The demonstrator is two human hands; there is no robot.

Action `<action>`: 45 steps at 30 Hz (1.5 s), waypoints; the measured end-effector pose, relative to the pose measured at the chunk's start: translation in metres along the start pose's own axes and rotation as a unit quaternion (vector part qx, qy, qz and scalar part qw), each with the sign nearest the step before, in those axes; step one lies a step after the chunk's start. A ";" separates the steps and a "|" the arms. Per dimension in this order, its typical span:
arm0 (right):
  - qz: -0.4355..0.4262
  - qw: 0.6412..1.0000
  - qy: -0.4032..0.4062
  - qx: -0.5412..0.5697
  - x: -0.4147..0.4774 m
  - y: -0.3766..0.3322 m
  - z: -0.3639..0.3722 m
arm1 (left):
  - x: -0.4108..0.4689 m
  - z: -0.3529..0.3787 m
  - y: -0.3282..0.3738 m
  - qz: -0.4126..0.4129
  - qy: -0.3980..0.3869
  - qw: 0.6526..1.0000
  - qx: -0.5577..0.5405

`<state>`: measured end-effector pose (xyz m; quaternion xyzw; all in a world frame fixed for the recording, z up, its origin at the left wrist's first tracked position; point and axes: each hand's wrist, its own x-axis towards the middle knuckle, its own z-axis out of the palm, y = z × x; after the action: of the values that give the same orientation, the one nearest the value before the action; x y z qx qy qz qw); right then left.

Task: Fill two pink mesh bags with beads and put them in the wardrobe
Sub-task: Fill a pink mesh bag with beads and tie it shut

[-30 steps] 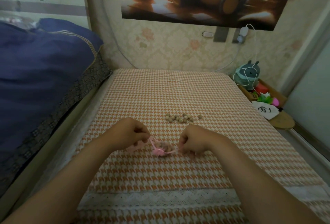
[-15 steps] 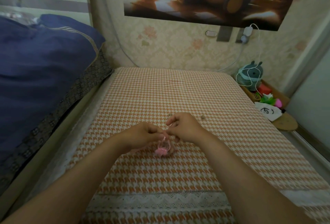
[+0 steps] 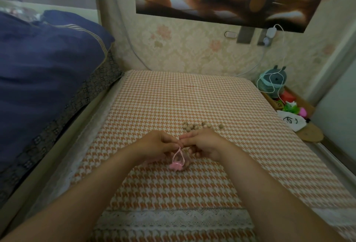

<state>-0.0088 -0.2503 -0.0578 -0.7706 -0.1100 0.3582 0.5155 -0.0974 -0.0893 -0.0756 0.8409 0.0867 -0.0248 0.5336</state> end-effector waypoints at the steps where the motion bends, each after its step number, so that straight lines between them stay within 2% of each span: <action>1: 0.004 1.000 -0.007 0.005 -0.001 -0.001 0.000 | 0.000 0.002 0.000 0.008 0.009 1.000 0.003; 6: -0.004 1.000 0.003 -0.009 -0.007 -0.005 0.000 | -0.001 0.006 0.002 0.020 0.055 0.998 0.020; 10: -0.047 0.990 -0.013 -0.132 -0.012 -0.004 0.006 | 0.001 0.001 0.002 0.033 0.072 0.995 0.053; 14: -0.051 0.983 0.036 -0.174 -0.005 0.001 0.008 | 0.003 0.003 0.003 0.057 0.092 0.983 0.150; 18: -0.053 0.981 0.047 -0.182 -0.002 0.003 0.007 | 0.003 0.004 0.006 0.050 0.095 0.983 0.146; 21: -0.052 0.986 0.053 -0.149 -0.003 0.004 0.007 | 0.005 0.003 0.008 -0.013 0.121 0.991 0.047; 23: -0.041 0.994 0.035 -0.096 -0.005 0.004 0.004 | 0.005 0.002 0.010 -0.052 0.103 0.993 -0.030; 24: -0.032 0.997 0.025 -0.069 -0.005 0.004 0.003 | 0.005 0.000 0.010 -0.056 0.090 0.994 -0.034; 27: 0.001 1.000 0.011 -0.021 -0.005 0.004 0.000 | 0.003 -0.006 0.003 -0.021 0.050 0.997 0.048; 29: 0.013 1.000 0.014 0.013 -0.002 0.004 -0.001 | 0.003 -0.013 -0.001 0.012 0.016 0.990 0.140; 31: 0.023 0.998 0.022 0.046 0.002 0.006 -0.003 | 0.000 -0.014 0.001 0.015 -0.003 0.983 0.181; 37: 0.045 0.993 0.034 0.101 0.009 0.010 -0.002 | 0.004 0.005 0.004 0.066 0.084 0.966 0.237; 45: 0.033 0.972 0.139 0.185 0.019 0.022 -0.008 | 0.025 0.012 0.000 0.048 0.114 0.960 0.252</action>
<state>0.0059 -0.2554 -0.0832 -0.7074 0.0563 0.2783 0.6472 -0.0724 -0.0969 -0.0839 0.9484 0.0973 0.0764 0.2918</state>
